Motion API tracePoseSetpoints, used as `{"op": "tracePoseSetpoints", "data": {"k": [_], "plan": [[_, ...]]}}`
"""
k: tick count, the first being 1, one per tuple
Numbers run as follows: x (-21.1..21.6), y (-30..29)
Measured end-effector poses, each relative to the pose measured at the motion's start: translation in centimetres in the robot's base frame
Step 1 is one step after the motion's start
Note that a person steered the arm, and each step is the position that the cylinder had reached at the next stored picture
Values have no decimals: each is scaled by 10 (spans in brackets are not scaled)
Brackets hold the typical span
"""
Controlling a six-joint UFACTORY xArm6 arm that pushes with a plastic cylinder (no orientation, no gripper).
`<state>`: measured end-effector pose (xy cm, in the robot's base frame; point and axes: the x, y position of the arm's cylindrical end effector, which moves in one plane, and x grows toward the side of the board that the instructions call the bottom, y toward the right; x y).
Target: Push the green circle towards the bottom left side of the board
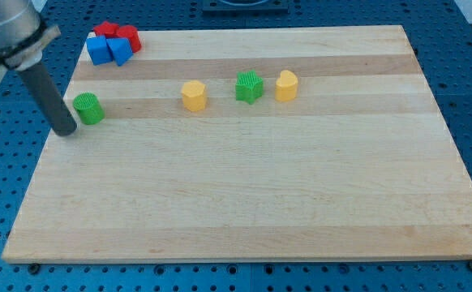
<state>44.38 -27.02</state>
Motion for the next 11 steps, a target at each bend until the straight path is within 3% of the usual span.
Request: {"op": "tracePoseSetpoints", "data": {"k": [3, 4, 5, 6, 8, 9, 10, 11], "plan": [[-78, -10], [-59, 27], [-5, 35], [2, 35], [-30, 69], [0, 78], [27, 46], [27, 39]]}}
